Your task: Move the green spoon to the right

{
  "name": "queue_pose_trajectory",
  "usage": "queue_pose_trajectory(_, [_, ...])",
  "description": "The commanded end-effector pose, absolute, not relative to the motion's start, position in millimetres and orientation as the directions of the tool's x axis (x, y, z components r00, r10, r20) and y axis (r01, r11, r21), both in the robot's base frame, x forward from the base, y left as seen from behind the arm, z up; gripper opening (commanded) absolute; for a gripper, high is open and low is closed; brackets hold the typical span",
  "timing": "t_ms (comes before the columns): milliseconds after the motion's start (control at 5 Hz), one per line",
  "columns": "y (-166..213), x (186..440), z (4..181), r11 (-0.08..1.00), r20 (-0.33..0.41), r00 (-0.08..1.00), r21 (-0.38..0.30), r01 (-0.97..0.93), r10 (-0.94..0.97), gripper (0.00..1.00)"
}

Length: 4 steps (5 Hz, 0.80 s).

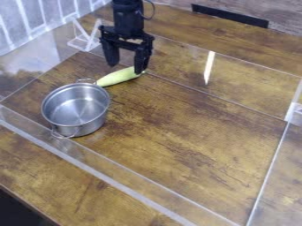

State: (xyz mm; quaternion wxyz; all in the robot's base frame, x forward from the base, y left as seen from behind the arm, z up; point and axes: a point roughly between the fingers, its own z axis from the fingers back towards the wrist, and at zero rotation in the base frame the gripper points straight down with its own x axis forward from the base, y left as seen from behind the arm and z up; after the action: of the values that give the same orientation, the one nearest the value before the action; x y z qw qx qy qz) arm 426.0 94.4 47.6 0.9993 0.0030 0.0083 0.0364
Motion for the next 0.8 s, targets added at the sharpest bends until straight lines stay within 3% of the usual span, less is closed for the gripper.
queue_pose_trajectory(0, [115.6, 434.6, 61.7, 0.996, 0.036, 0.996, 0.034, -0.084, 0.083, 1.00])
queue_pose_trajectory(200, [120.7, 436.6, 57.3, 0.997, 0.022, 0.997, 0.035, -0.072, 0.071, 0.00])
queue_pose_trajectory(600, [104.1, 433.3, 49.0, 0.991, 0.003, 0.991, 0.041, -0.131, 0.131, 0.00])
